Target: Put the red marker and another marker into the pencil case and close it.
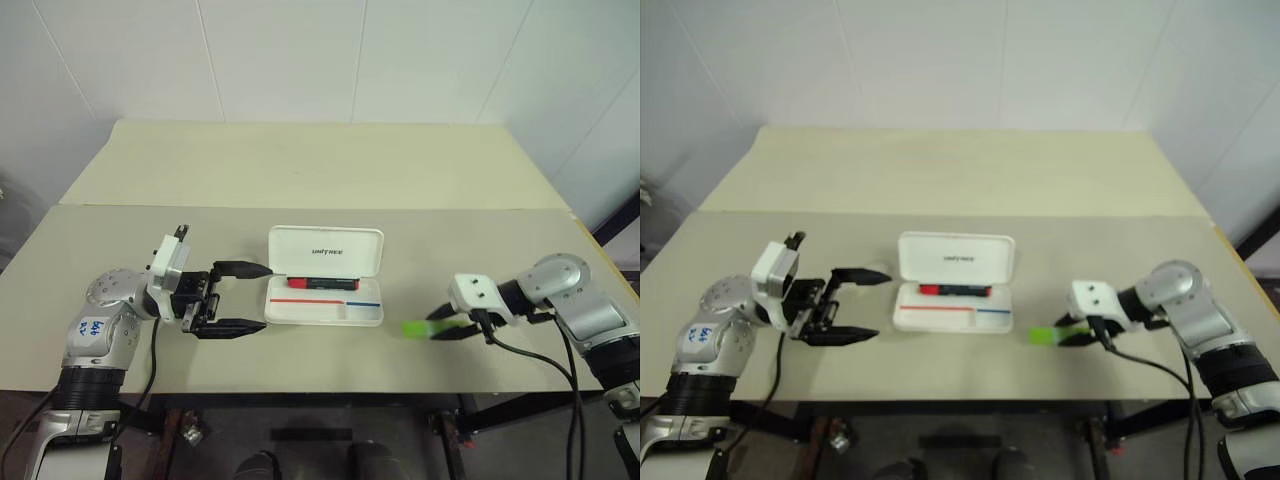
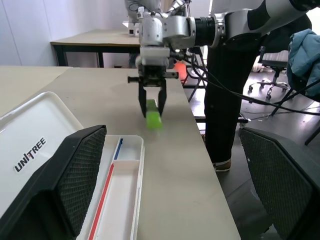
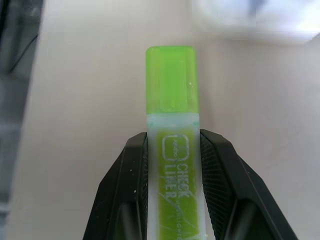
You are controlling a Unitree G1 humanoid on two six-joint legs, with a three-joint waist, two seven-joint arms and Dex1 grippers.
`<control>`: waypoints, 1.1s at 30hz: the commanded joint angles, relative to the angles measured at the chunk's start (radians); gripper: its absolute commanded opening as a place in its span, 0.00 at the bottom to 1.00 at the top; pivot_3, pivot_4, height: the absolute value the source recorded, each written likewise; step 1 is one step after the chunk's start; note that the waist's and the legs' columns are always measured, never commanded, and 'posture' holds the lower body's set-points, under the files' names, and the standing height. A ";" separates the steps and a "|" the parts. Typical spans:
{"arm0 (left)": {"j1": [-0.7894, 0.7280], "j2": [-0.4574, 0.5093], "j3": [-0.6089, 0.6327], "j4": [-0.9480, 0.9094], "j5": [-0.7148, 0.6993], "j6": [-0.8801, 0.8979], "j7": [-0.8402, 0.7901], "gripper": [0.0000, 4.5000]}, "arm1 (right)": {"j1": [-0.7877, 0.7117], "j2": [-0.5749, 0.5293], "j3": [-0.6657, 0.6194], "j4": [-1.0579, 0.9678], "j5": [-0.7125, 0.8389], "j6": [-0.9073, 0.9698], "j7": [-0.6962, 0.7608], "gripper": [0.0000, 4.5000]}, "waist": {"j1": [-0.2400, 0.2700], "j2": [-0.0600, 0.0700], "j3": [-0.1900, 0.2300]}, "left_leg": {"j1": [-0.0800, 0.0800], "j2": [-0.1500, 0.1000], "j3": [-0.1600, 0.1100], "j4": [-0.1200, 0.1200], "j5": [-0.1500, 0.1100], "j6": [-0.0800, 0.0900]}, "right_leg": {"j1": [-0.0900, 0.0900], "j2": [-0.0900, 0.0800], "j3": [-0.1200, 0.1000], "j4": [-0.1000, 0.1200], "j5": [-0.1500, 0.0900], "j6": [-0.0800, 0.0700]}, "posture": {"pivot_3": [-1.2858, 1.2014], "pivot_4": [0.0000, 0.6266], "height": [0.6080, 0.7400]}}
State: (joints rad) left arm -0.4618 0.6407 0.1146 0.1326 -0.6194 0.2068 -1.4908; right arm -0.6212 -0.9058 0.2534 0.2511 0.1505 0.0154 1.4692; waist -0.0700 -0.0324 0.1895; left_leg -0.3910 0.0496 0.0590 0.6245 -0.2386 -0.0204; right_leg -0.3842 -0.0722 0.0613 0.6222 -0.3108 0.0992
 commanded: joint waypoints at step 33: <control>0.025 0.077 0.040 0.080 0.019 -0.063 -0.027 1.00 | -0.313 0.444 0.333 -0.449 -0.061 0.689 -0.458 0.24 | 0.019 0.000 0.000 | -0.031 -0.002 0.004 0.005 0.000 -0.002 | -0.031 0.011 -0.005 0.008 0.002 0.007 | 0.52 0.24 1.00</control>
State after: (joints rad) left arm -0.4457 0.7024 0.1369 0.2367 -0.5952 0.1560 -1.4998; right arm -0.9092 -0.4761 0.5724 -0.2068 0.1178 0.7312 1.0235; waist -0.0506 -0.0325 0.1893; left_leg -0.4215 0.0477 0.0629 0.6300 -0.2388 -0.0226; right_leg -0.4149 -0.0609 0.0560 0.6305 -0.3084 0.1061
